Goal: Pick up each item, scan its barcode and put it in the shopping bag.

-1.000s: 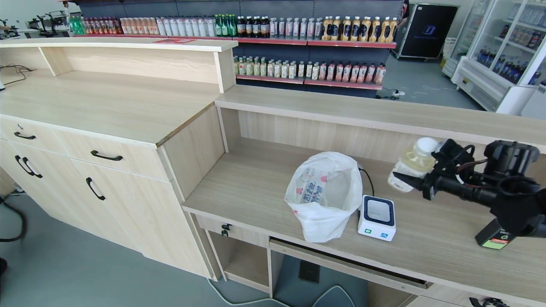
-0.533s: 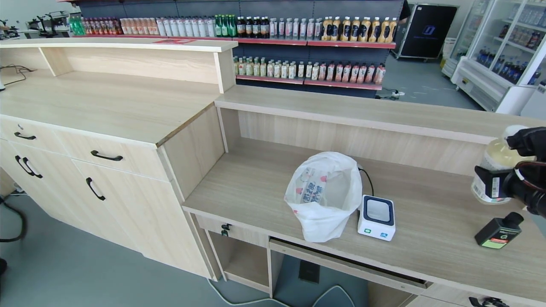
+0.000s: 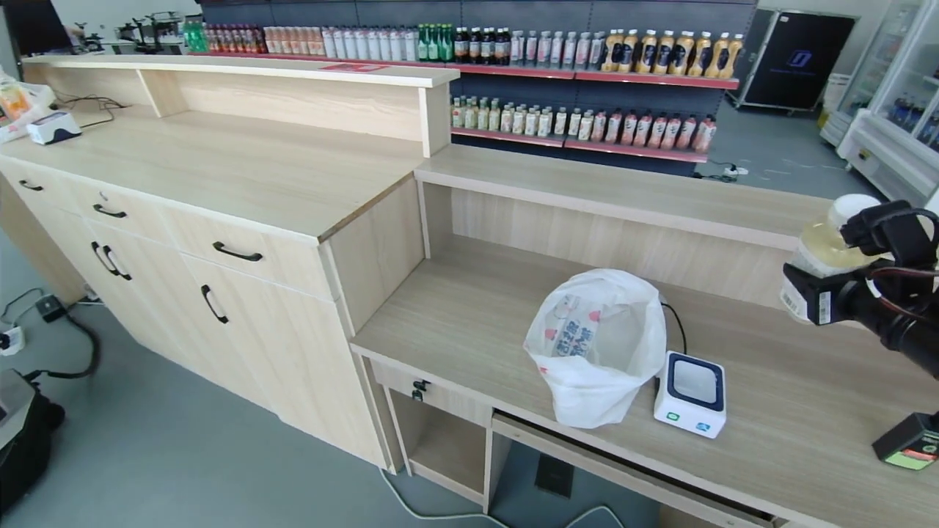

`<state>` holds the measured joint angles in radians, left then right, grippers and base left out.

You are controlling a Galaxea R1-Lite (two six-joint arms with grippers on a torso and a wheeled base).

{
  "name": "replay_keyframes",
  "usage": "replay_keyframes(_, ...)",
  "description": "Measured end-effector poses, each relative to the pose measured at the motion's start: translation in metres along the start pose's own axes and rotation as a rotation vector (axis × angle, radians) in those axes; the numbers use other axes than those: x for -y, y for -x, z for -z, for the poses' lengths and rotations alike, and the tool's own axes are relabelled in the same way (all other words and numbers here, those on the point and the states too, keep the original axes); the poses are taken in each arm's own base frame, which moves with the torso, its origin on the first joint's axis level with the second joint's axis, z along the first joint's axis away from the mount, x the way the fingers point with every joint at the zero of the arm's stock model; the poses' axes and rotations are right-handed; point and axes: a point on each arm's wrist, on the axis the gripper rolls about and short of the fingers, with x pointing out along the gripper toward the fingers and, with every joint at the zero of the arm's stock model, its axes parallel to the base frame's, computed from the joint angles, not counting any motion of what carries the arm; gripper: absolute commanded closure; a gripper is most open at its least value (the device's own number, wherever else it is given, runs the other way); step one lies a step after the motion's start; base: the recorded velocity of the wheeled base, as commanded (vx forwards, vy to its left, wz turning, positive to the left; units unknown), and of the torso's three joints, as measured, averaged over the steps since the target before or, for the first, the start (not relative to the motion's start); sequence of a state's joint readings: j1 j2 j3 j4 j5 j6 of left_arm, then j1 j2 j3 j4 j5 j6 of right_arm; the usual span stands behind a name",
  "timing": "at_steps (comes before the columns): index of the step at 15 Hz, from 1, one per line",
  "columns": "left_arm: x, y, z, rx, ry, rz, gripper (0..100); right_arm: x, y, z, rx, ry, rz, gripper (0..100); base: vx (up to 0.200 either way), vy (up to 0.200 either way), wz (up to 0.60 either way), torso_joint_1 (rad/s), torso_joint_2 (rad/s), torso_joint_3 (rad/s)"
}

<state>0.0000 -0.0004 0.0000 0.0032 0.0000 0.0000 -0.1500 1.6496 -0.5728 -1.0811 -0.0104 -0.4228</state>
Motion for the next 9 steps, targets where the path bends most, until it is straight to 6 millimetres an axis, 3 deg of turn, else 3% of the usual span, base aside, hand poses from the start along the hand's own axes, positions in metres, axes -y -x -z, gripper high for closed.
replay_keyframes(3,0.000,0.000,0.000,0.000,0.000,0.000,0,-0.010,-0.032,-0.010,0.043,-0.005,0.011,100,0.000,0.000,0.60,-0.002,0.00,0.002)
replay_keyframes(5,0.000,0.000,0.000,0.000,0.000,0.000,0,-0.025,-0.059,-0.010,0.073,-0.052,-0.041,100,0.000,0.000,0.00,0.000,0.00,0.000)
replay_keyframes(9,0.000,0.000,0.000,0.000,0.000,-0.001,0,-0.062,-0.108,0.024,-0.010,-0.147,-0.147,100,0.000,0.000,0.00,0.000,0.00,0.000)
